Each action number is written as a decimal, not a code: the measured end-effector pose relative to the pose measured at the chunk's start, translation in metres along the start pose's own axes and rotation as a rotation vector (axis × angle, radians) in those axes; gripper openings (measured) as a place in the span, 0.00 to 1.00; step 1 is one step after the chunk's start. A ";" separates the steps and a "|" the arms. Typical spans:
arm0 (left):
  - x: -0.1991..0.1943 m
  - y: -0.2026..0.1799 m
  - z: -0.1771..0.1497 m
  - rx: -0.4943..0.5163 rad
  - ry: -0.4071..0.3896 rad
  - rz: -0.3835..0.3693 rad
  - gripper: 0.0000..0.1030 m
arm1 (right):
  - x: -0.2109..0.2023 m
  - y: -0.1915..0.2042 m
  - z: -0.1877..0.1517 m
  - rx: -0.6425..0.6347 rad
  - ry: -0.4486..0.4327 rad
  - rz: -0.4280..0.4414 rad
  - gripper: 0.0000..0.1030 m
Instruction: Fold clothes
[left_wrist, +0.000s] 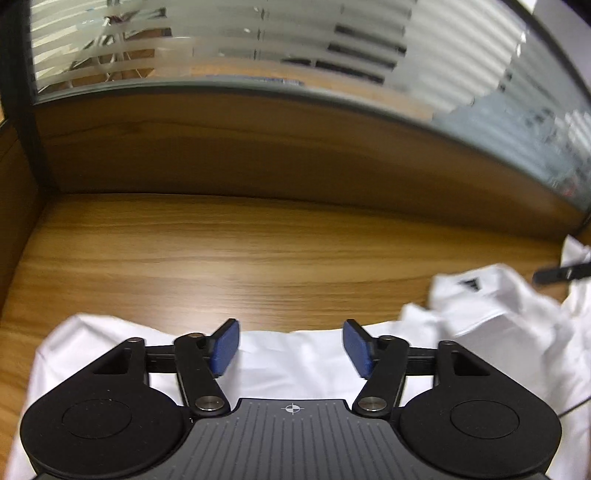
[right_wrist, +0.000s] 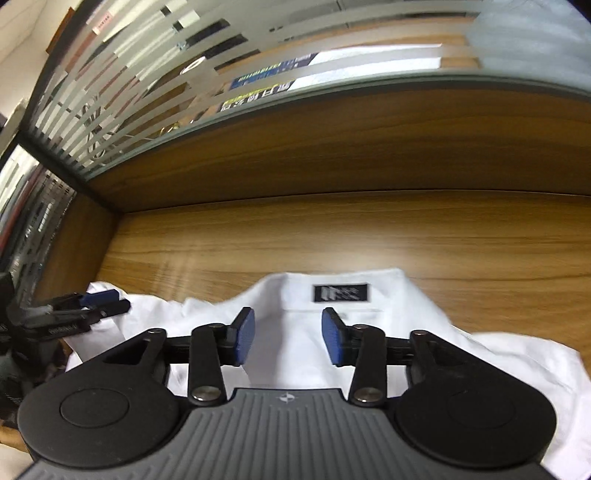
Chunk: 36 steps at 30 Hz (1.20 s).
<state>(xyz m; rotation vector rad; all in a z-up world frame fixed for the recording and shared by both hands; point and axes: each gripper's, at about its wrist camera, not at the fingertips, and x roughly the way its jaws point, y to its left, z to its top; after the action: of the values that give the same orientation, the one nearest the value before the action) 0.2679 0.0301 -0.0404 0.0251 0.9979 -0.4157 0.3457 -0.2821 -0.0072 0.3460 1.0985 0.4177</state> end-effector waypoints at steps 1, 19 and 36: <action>0.004 0.005 0.002 0.024 0.020 0.002 0.65 | 0.007 0.001 0.006 0.016 0.013 0.009 0.51; 0.055 0.023 0.010 0.162 0.235 -0.175 0.08 | 0.125 0.014 0.030 0.268 0.314 0.051 0.60; -0.020 0.060 -0.032 -0.253 0.029 0.093 0.04 | 0.078 0.011 0.008 0.281 -0.028 0.139 0.07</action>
<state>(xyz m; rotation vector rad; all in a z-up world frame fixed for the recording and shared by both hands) 0.2538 0.0984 -0.0515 -0.1507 1.0679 -0.2023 0.3815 -0.2349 -0.0593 0.6773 1.1113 0.3804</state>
